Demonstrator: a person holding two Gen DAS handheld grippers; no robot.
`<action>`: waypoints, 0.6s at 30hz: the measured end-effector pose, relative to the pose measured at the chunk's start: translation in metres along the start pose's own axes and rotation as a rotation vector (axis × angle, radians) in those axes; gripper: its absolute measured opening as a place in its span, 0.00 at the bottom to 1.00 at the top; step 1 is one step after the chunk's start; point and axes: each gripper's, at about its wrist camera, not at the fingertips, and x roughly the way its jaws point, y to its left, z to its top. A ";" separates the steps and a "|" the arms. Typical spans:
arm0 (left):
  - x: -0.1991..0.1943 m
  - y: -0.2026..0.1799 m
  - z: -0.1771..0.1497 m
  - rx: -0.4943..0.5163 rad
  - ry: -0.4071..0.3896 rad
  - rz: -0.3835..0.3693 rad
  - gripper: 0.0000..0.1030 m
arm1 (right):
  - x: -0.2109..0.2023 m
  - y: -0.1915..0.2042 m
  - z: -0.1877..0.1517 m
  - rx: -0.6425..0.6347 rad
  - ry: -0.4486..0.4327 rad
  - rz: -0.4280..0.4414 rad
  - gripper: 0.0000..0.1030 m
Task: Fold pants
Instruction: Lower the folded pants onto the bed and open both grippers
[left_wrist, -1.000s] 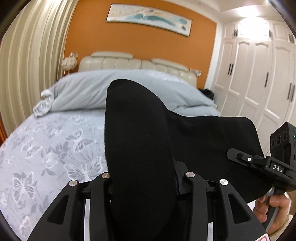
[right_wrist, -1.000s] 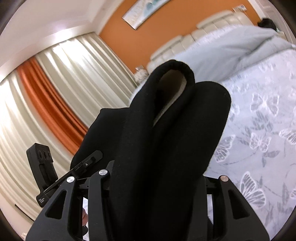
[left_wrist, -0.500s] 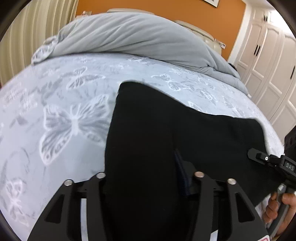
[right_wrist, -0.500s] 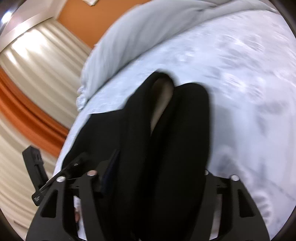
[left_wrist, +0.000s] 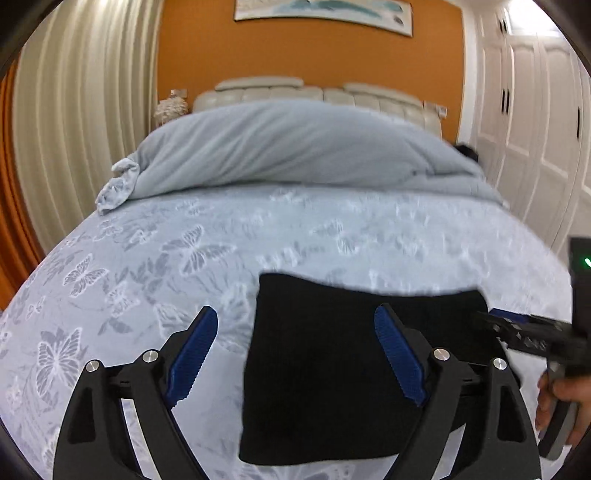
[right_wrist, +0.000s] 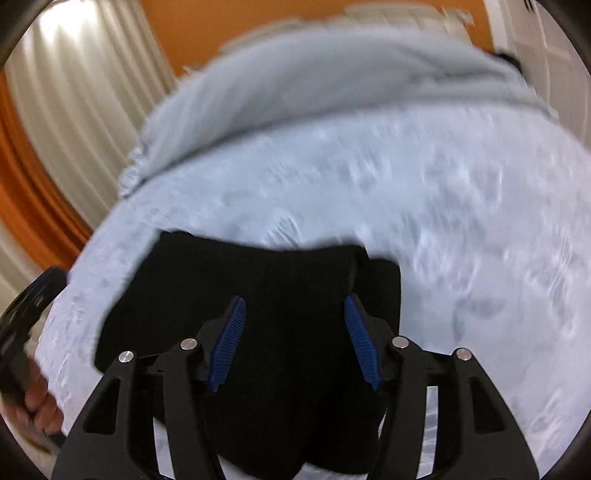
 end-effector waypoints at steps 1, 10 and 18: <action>0.004 -0.003 -0.007 0.008 0.010 -0.008 0.82 | 0.005 -0.001 -0.003 0.000 -0.002 -0.007 0.56; 0.033 -0.008 -0.027 0.010 0.071 -0.032 0.82 | -0.041 0.023 0.024 -0.102 -0.162 0.061 0.04; 0.040 0.005 -0.039 -0.038 0.119 -0.025 0.82 | -0.038 -0.012 -0.017 -0.012 -0.034 0.077 0.36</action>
